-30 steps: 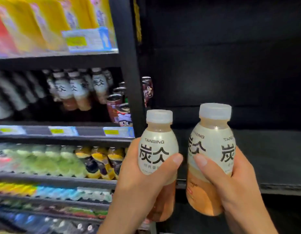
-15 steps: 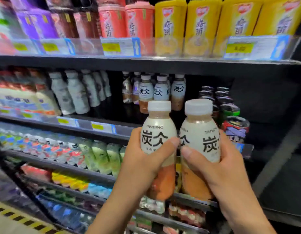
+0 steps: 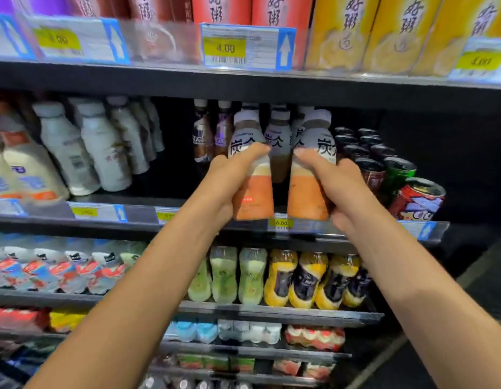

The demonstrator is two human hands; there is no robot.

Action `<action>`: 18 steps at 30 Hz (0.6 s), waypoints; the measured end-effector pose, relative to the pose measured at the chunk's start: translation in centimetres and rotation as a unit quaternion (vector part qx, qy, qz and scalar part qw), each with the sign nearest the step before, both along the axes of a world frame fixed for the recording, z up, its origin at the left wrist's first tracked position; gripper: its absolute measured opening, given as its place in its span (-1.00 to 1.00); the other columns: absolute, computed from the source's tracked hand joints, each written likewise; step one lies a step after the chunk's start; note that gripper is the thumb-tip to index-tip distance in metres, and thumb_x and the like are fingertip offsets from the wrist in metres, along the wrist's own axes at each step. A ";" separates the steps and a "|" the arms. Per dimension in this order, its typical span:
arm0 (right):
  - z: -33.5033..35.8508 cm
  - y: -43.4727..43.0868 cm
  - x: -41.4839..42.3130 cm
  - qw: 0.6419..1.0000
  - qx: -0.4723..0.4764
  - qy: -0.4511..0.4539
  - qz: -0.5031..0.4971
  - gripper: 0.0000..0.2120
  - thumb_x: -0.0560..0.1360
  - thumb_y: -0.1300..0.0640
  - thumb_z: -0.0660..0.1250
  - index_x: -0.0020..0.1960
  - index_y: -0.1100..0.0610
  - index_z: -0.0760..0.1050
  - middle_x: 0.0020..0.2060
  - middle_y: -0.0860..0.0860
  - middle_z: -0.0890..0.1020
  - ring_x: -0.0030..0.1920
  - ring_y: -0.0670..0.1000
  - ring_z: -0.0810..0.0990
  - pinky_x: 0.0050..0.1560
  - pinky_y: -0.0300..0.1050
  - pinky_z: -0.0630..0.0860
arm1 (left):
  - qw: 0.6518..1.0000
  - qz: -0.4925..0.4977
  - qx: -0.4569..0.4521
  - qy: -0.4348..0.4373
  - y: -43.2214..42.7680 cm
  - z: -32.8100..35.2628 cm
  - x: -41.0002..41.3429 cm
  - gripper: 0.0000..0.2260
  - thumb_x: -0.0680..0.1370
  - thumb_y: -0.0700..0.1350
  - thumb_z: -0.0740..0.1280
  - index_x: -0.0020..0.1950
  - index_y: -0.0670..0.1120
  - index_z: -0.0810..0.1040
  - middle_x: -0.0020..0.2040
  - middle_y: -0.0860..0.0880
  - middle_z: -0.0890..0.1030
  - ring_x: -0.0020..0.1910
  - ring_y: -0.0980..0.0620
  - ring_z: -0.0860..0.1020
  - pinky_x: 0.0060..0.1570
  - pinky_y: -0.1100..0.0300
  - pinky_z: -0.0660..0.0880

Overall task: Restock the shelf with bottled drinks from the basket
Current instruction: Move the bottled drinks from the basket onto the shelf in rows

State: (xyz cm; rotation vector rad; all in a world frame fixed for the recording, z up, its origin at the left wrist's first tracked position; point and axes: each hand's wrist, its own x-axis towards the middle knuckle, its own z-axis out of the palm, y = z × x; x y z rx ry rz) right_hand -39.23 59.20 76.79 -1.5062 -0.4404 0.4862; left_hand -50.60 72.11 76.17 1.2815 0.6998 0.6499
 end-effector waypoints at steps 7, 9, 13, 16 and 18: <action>-0.3 5.3 5.4 0.998 0.042 0.010 -0.051 -0.26 0.02 -0.03 0.63 0.17 0.13 0.58 -0.09 0.13 0.73 -0.16 0.17 0.73 -0.19 0.20 0.68 | 0.991 0.092 0.091 -0.013 5.6 -1.0 5.0 -0.28 0.06 0.13 0.64 0.15 -0.07 0.58 -0.06 -0.05 0.71 -0.14 -0.07 0.70 -0.14 -0.05 0.66; -1.2 6.4 7.2 0.997 0.017 -0.041 -0.060 -0.27 0.00 -0.04 0.62 0.14 0.12 0.58 -0.10 0.10 0.73 -0.14 0.15 0.73 -0.12 0.21 0.67 | 0.982 0.113 0.146 0.030 7.7 -2.6 6.9 -0.14 -0.06 0.19 0.65 0.18 -0.05 0.57 -0.03 -0.01 0.71 -0.09 -0.04 0.70 -0.06 -0.05 0.65; -2.3 7.6 8.4 0.994 -0.037 -0.081 -0.063 -0.32 0.13 0.09 0.62 0.20 0.21 0.53 -0.05 0.09 0.70 -0.13 0.05 0.70 -0.20 -0.13 0.60 | 0.977 0.094 0.185 0.056 6.2 -2.6 5.6 -0.31 0.18 -0.04 0.67 0.26 -0.09 0.53 0.08 -0.01 0.67 0.03 -0.01 0.65 0.09 0.06 0.59; -3.2 8.4 9.3 0.991 -0.041 -0.106 -0.065 -0.36 0.23 0.15 0.62 0.23 0.22 0.46 0.00 0.10 0.68 -0.10 0.02 0.67 -0.24 -0.20 0.56 | 0.974 0.097 0.197 0.053 6.3 -2.6 5.8 -0.36 0.25 -0.04 0.65 0.27 -0.11 0.53 0.06 0.02 0.65 0.06 0.00 0.64 0.05 0.14 0.55; -3.6 9.0 10.1 0.988 -0.050 -0.138 -0.053 -0.37 0.26 0.12 0.62 0.24 0.24 0.47 0.00 0.10 0.68 -0.13 -0.02 0.67 -0.34 -0.28 0.55 | 0.972 0.097 0.205 0.068 6.5 -2.6 5.9 -0.35 0.31 -0.05 0.62 0.32 -0.11 0.44 0.08 0.04 0.62 0.05 0.02 0.60 0.01 0.22 0.47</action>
